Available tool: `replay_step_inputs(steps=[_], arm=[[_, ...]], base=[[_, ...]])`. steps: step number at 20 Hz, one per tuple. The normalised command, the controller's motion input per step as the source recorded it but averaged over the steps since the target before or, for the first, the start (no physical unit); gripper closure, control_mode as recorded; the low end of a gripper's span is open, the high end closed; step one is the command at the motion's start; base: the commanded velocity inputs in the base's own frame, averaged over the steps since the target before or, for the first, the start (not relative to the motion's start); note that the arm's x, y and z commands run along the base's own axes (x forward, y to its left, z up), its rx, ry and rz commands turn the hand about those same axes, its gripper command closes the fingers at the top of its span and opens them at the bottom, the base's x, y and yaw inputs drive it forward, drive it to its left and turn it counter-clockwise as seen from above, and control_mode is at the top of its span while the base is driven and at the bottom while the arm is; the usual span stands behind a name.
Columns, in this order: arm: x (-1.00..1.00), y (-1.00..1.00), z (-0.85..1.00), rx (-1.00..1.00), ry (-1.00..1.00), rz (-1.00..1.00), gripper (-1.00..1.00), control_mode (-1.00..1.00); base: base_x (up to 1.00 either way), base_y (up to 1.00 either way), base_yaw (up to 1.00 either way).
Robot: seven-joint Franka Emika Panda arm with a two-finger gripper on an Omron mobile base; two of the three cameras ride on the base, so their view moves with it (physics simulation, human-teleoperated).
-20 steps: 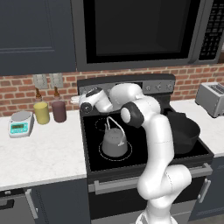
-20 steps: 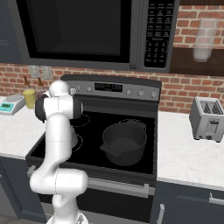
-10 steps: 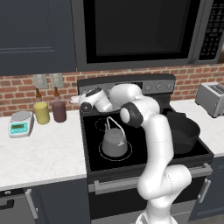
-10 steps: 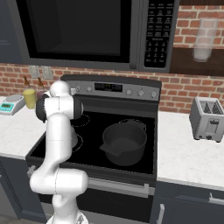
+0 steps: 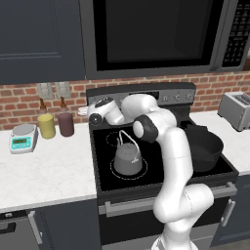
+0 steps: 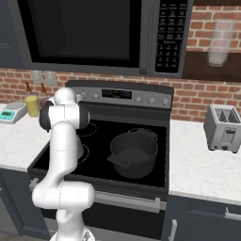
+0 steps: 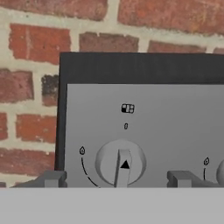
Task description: Pick the kettle from the counter and place it on a stove burner. Then turn the burner on.
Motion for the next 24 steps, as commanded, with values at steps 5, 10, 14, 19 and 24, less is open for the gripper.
replay_step_inputs(steps=[5, 10, 14, 19, 24], arm=[[0.00, -0.07, 0.01, 0.00, 0.00, 0.01, -1.00, -1.00], [0.00, -0.02, 0.03, 0.00, 0.00, 0.00, -1.00, -1.00], [-0.01, 0.00, 0.04, 0.00, 0.00, 0.00, -1.00, -1.00], [-0.09, 0.00, 0.05, 0.00, -0.02, 0.00, -1.00, -1.00], [0.00, 0.00, 0.01, 0.00, -0.03, 0.00, -1.00, -1.00]], base=[[0.00, 0.00, 0.00], [0.00, 0.00, 0.00], [0.00, 0.00, 0.00], [0.00, 0.00, 0.00], [0.00, 0.00, 0.00]])
